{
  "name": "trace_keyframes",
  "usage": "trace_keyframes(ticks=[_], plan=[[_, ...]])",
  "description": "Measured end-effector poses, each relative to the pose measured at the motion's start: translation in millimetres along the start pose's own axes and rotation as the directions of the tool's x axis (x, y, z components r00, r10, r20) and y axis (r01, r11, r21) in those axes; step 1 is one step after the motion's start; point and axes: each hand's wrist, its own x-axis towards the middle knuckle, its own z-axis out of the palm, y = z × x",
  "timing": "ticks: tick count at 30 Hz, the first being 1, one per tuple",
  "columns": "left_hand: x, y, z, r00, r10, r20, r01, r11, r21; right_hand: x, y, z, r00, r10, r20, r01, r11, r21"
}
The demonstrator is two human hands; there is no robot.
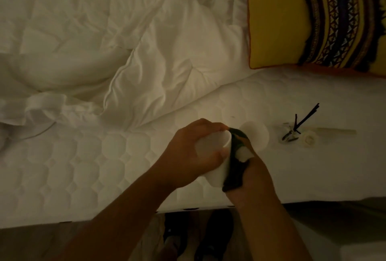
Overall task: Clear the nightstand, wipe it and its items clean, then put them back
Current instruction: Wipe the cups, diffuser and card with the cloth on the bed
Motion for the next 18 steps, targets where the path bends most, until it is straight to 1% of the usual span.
trace_keyframes(ticks=[1, 3, 5, 7, 8, 9, 10, 11, 12, 13, 14, 15, 16, 17, 18], plan=[[-4, 2, 0, 0.998, 0.051, 0.044, -0.052, 0.999, 0.01, -1, -4, -5, 0.991, 0.125, 0.049, -0.128, 0.991, 0.045], [-5, 7, 1, 0.984, 0.131, 0.124, -0.136, 0.99, 0.029, -1, -7, -17, 0.968, 0.237, 0.088, -0.243, 0.968, 0.065], [-4, 5, 1, 0.975, 0.156, 0.159, -0.162, 0.986, 0.025, -1, -5, -22, 0.973, 0.222, 0.058, -0.222, 0.975, -0.012], [-6, -2, 2, 0.987, 0.097, 0.13, -0.098, 0.995, -0.001, -2, -3, -18, 0.976, 0.207, 0.065, -0.208, 0.978, 0.004], [-7, -6, 4, 0.994, 0.049, 0.101, -0.047, 0.999, -0.019, -2, 1, -16, 0.983, 0.175, 0.059, -0.174, 0.985, -0.018], [-9, -11, 5, 0.998, 0.0, 0.066, 0.001, 1.0, -0.028, -1, 3, -14, 0.995, 0.091, 0.047, -0.088, 0.994, -0.066], [-10, -15, 6, 0.999, -0.038, 0.031, 0.039, 0.999, -0.02, 0, 7, -12, 0.999, -0.046, 0.014, 0.048, 0.988, -0.15], [-9, -19, 8, 0.998, -0.066, 0.0, 0.066, 0.998, -0.01, 1, 12, -8, 0.979, -0.203, -0.015, 0.193, 0.948, -0.255], [-9, -22, 9, 0.997, -0.074, -0.027, 0.074, 0.997, -0.006, 0, 18, -4, 0.935, -0.353, -0.031, 0.316, 0.869, -0.38], [-7, -25, 10, 0.995, -0.088, -0.044, 0.087, 0.996, -0.021, -1, 24, -2, 0.861, -0.509, -0.018, 0.43, 0.745, -0.51], [-4, -28, 10, 0.992, -0.114, -0.06, 0.111, 0.993, -0.051, -3, 31, 0, 0.773, -0.633, 0.036, 0.522, 0.603, -0.603], [-1, -29, 10, 0.986, -0.151, -0.077, 0.144, 0.986, -0.083, -5, 39, 3, 0.695, -0.713, 0.094, 0.574, 0.471, -0.67], [1, -30, 9, 0.978, -0.186, -0.093, 0.176, 0.979, -0.106, -6, 46, 3, 0.628, -0.764, 0.151, 0.605, 0.356, -0.713], [3, -32, 9, 0.973, -0.21, -0.099, 0.197, 0.973, -0.124, -6, 51, -1, 0.572, -0.788, 0.229, 0.634, 0.248, -0.732], [5, -33, 8, 0.969, -0.224, -0.105, 0.21, 0.97, -0.124, -6, 57, -6, 0.532, -0.788, 0.308, 0.655, 0.153, -0.74]])
